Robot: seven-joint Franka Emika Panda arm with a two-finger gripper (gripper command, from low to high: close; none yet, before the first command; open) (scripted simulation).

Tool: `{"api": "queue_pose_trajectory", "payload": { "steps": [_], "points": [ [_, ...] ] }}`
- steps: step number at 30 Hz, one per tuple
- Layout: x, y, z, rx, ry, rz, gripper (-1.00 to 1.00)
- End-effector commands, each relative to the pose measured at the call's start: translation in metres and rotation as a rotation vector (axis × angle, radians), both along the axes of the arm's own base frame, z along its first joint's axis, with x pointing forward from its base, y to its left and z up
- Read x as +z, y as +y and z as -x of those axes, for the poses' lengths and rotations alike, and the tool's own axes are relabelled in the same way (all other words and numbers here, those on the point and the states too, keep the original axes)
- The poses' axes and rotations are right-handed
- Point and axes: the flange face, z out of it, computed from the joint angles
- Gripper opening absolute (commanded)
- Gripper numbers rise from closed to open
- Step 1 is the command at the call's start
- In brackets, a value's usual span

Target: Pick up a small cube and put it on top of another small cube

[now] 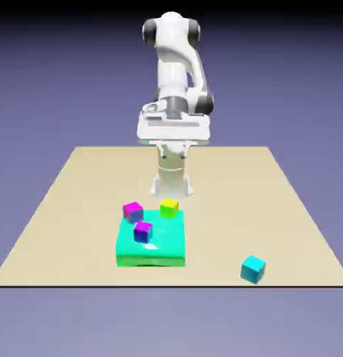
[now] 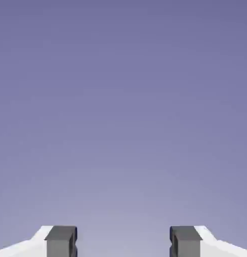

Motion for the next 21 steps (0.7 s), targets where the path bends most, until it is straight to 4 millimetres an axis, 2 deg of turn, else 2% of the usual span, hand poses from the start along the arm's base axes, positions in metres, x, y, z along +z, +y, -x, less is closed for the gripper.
{"api": "queue_pose_trajectory", "payload": {
  "steps": [1, 6, 12, 17, 21],
  "points": [
    [-0.005, 0.007, -0.009, 0.025, 0.033, 0.015, 0.0],
    [-0.033, 0.047, -0.051, 0.151, 0.193, 0.088, 0.0],
    [-0.078, 0.102, -0.091, 0.307, 0.38, 0.175, 0.0],
    [-0.125, 0.15, -0.114, 0.437, 0.532, 0.247, 0.0],
    [-0.167, 0.188, -0.125, 0.54, 0.651, 0.303, 0.0]
  ]
}}
